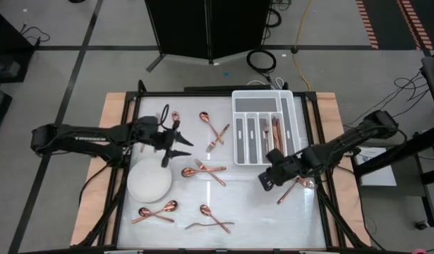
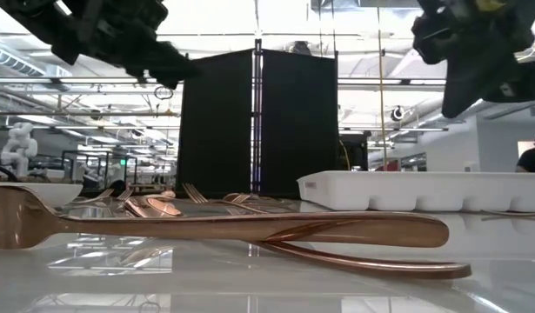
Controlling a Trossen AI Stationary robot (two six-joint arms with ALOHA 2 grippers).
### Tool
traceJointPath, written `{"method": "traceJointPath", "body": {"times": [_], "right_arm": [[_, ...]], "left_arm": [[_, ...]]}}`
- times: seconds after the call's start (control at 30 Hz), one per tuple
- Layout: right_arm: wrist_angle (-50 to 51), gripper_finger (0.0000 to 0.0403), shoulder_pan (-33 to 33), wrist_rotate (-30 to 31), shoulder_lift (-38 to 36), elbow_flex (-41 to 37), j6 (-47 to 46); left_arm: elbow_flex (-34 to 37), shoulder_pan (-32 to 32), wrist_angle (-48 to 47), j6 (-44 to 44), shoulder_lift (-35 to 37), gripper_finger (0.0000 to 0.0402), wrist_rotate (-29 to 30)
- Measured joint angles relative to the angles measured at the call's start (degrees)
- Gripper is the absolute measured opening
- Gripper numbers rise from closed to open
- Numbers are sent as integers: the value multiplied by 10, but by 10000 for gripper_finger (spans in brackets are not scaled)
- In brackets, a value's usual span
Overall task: Sort silverware
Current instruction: Put the bronze fork into the silverware tray
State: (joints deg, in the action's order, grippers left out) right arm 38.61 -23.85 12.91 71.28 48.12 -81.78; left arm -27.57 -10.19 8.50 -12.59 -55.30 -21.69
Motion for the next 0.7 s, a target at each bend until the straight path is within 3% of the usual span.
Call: {"method": "traceJointPath", "body": {"times": [0.13, 0.43, 0.7], "right_arm": [[-41, 0, -6, -10, 24, 0, 10], [77, 0, -26, -202, 82, 0, 6], [88, 0, -25, -208, 79, 0, 29]], "left_arm": [[4, -17, -41, -25, 39, 171, 2], [82, -79, 50, -32, 124, 171, 6], [85, -83, 80, -30, 121, 171, 6]]}}
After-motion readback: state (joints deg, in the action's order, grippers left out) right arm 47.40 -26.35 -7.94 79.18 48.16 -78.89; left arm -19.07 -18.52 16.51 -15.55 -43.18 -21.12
